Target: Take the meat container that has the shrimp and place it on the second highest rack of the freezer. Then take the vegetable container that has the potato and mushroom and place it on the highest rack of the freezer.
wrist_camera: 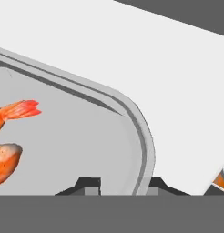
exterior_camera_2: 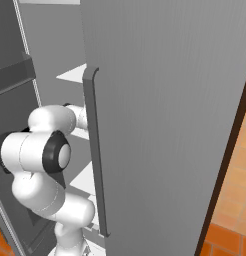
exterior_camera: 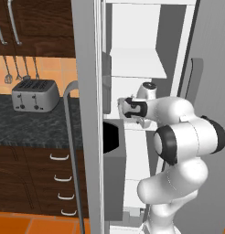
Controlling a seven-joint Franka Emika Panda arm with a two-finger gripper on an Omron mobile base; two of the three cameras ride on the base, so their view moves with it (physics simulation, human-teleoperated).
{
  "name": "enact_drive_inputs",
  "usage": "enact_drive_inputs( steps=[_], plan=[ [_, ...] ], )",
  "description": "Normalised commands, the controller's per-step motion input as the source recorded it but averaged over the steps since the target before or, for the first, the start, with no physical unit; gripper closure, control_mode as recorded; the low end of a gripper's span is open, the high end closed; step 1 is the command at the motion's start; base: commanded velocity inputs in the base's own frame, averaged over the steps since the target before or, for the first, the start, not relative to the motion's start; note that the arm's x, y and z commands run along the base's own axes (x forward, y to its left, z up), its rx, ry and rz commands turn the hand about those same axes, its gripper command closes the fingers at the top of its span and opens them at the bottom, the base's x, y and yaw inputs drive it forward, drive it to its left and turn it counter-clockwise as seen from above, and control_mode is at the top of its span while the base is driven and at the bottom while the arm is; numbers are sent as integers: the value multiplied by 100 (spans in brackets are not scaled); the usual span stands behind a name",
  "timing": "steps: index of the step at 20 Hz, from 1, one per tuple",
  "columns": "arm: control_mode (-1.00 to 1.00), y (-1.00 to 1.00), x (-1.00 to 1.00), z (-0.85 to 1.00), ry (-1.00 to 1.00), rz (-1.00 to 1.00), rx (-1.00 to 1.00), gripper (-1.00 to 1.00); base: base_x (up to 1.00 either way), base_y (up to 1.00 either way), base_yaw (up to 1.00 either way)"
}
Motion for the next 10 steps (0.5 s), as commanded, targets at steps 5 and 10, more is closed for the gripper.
enact_drive_inputs(
  steps=[5,10],
  plan=[
    [-100,1,0,-20,-2,0,0,-100,0,0,0],
    [-100,0,-11,-2,-6,0,0,-100,0,0,0]
  ],
)
